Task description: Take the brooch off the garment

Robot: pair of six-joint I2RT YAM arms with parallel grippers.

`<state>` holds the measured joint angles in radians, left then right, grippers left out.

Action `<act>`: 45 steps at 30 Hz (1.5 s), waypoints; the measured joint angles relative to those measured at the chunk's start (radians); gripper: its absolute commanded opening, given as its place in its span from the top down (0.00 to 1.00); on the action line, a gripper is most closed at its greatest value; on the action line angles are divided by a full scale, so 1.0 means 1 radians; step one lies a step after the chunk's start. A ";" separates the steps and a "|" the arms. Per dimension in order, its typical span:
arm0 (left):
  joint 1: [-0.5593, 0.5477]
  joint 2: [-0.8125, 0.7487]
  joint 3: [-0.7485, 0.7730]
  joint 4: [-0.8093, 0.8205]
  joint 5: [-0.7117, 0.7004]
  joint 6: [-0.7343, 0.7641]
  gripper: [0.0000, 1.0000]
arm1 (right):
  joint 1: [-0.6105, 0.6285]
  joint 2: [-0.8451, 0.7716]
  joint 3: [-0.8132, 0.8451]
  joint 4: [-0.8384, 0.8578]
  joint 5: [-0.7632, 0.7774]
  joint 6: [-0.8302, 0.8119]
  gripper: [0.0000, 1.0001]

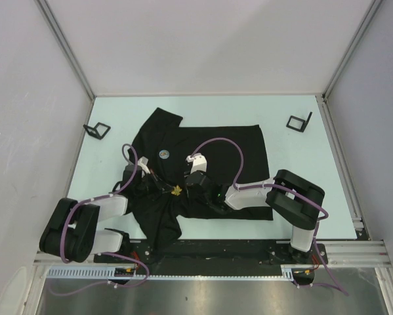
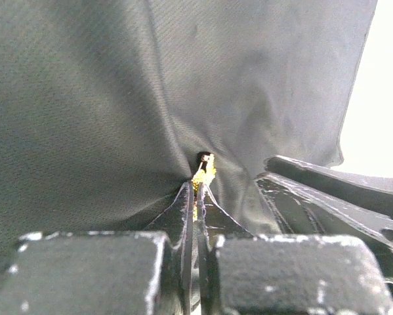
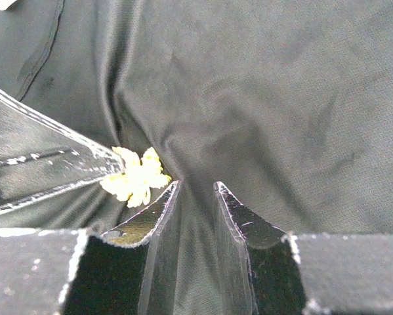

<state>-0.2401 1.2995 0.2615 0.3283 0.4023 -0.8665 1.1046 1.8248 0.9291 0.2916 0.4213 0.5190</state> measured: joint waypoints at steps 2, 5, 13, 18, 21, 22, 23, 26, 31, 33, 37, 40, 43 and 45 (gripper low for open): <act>-0.003 -0.016 0.006 -0.013 -0.011 0.006 1.00 | 0.000 0.000 -0.006 0.004 0.000 0.000 0.70; -0.013 -0.072 0.020 -0.077 -0.055 0.029 1.00 | 0.000 0.000 -0.015 0.016 -0.001 -0.004 0.70; -0.069 -0.213 0.103 -0.323 -0.282 0.095 1.00 | 0.000 -0.006 -0.042 0.037 -0.005 -0.008 0.70; -0.160 -0.192 0.173 -0.444 -0.421 0.126 1.00 | 0.000 -0.023 -0.055 0.042 -0.005 -0.015 0.70; -0.229 -0.154 0.231 -0.498 -0.500 0.134 1.00 | 0.002 -0.038 -0.061 0.046 -0.005 -0.015 0.70; -0.251 -0.142 0.248 -0.514 -0.529 0.135 1.00 | 0.003 -0.042 -0.063 0.049 -0.005 -0.015 0.70; -0.270 -0.133 0.260 -0.528 -0.548 0.136 1.00 | 0.004 -0.044 -0.064 0.051 -0.004 -0.015 0.70; -0.319 -0.108 0.291 -0.561 -0.596 0.138 1.00 | 0.004 -0.046 -0.065 0.056 -0.004 -0.014 0.70; -0.378 -0.060 0.328 -0.571 -0.636 0.137 0.92 | 0.004 -0.046 -0.067 0.060 -0.006 -0.014 0.70; -0.393 -0.033 0.344 -0.568 -0.635 0.138 0.87 | 0.004 -0.047 -0.071 0.063 -0.011 -0.014 0.70; -0.406 -0.010 0.349 -0.561 -0.626 0.142 0.70 | -0.001 -0.047 -0.078 0.071 -0.029 -0.002 0.69; -0.408 -0.011 0.348 -0.555 -0.616 0.143 0.62 | -0.008 -0.047 -0.082 0.084 -0.050 0.012 0.69; -0.408 -0.024 0.341 -0.545 -0.603 0.145 0.55 | -0.023 -0.047 -0.087 0.101 -0.082 0.029 0.69; -0.408 -0.044 0.329 -0.538 -0.595 0.151 0.51 | -0.032 -0.047 -0.092 0.114 -0.105 0.032 0.68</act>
<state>-0.6483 1.2556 0.5907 -0.2096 -0.1928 -0.7158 1.0729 1.7782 0.8375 0.4053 0.3161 0.5514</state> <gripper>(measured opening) 0.437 0.310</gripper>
